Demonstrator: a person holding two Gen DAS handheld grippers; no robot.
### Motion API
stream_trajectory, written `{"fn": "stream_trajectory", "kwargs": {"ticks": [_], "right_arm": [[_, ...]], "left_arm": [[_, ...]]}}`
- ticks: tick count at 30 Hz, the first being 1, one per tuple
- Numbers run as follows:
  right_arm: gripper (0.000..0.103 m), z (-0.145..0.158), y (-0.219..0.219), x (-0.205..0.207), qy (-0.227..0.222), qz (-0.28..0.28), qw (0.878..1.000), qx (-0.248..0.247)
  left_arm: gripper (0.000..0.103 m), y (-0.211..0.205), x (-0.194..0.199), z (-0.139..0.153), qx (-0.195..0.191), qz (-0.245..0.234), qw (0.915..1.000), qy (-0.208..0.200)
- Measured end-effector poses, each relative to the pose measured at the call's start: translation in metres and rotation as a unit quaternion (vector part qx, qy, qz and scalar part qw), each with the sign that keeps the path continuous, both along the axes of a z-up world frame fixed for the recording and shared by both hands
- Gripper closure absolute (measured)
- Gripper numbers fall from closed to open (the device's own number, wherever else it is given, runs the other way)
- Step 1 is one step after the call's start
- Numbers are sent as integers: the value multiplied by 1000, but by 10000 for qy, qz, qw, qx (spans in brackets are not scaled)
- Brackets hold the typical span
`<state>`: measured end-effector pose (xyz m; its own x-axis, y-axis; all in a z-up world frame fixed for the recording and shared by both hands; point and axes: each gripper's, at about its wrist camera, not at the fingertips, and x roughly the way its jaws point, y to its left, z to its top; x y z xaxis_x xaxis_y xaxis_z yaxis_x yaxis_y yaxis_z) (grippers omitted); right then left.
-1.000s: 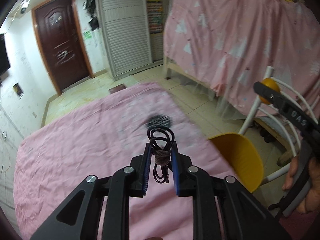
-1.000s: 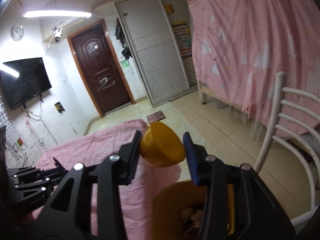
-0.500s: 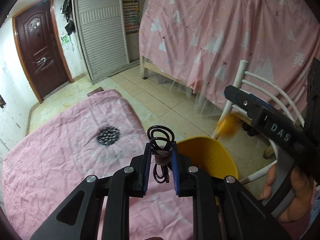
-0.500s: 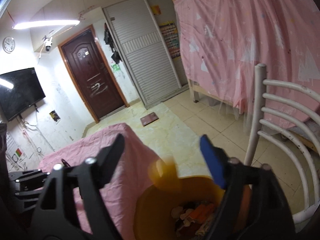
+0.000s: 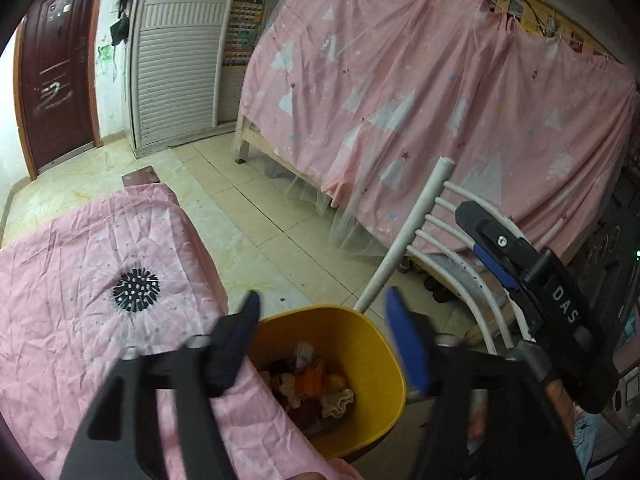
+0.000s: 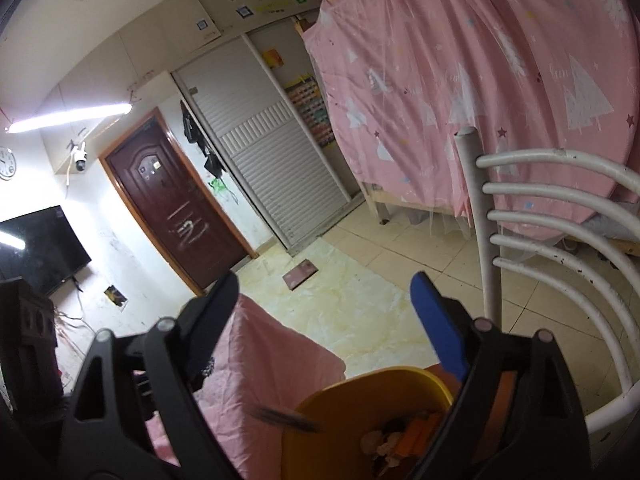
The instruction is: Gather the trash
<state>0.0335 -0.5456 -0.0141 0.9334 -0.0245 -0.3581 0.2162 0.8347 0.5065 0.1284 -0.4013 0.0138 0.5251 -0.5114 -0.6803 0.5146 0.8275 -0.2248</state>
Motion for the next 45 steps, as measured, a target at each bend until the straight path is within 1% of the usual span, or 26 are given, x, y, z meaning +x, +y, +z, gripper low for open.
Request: {"fn": "stream_trajectory", "kwargs": {"ticks": [4, 6, 8, 11, 16, 19, 20, 22, 24, 25, 29, 31, 35, 36, 40, 43, 45], "right_arm": [[16, 2, 4, 4, 2, 111, 9999, -26], [12, 3, 12, 6, 5, 192, 9998, -61], [6, 4, 19, 9, 14, 301, 9995, -106], [6, 5, 32, 16, 54, 493, 9984, -256], [6, 5, 59, 28, 112, 783, 9960, -427], [6, 5, 82, 35, 168, 979, 9932, -604], [6, 6, 93, 36, 179, 1058, 9919, -675], [6, 8, 112, 39, 164, 1206, 9896, -769], [6, 8, 132, 43, 136, 1458, 9858, -818], [6, 8, 144, 44, 133, 1599, 9834, -854], [6, 9, 185, 48, 169, 1988, 9735, -1118], [6, 9, 202, 48, 158, 2159, 9691, -1180], [6, 8, 236, 45, 82, 2460, 9589, -1411], [6, 7, 243, 44, 68, 2521, 9570, -1435], [6, 4, 267, 40, 19, 2677, 9519, -1493], [6, 4, 287, 34, -109, 2740, 9463, -1713], [6, 1, 294, 34, -121, 2837, 9431, -1731]], "left_arm": [[36, 9, 3, 0, 33, 109, 9999, -13], [33, 18, 5, 1, -8, 181, 9998, -14], [27, 27, 6, 1, -6, 236, 9997, -30], [23, 47, 6, 3, 52, 368, 9992, -117], [15, 95, 3, 9, 80, 844, 9957, -366], [12, 127, -3, 11, 200, 1244, 9896, -687], [11, 143, -7, 11, 255, 1449, 9856, -828], [9, 160, -11, 11, 313, 1694, 9803, -967], [9, 184, -15, 11, 388, 1992, 9728, -1117], [9, 196, -18, 11, 458, 2158, 9677, -1222], [9, 231, -28, 10, 746, 2559, 9521, -1497], [9, 250, -32, 8, 784, 2730, 9471, -1492], [9, 285, -37, 7, 753, 2984, 9405, -1442], [9, 294, -38, 6, 713, 3010, 9407, -1394], [9, 327, -43, -1, 731, 3183, 9362, -1296], [9, 345, -44, -8, 711, 3258, 9354, -1176], [9, 358, -44, -13, 687, 3337, 9333, -1133]]}}
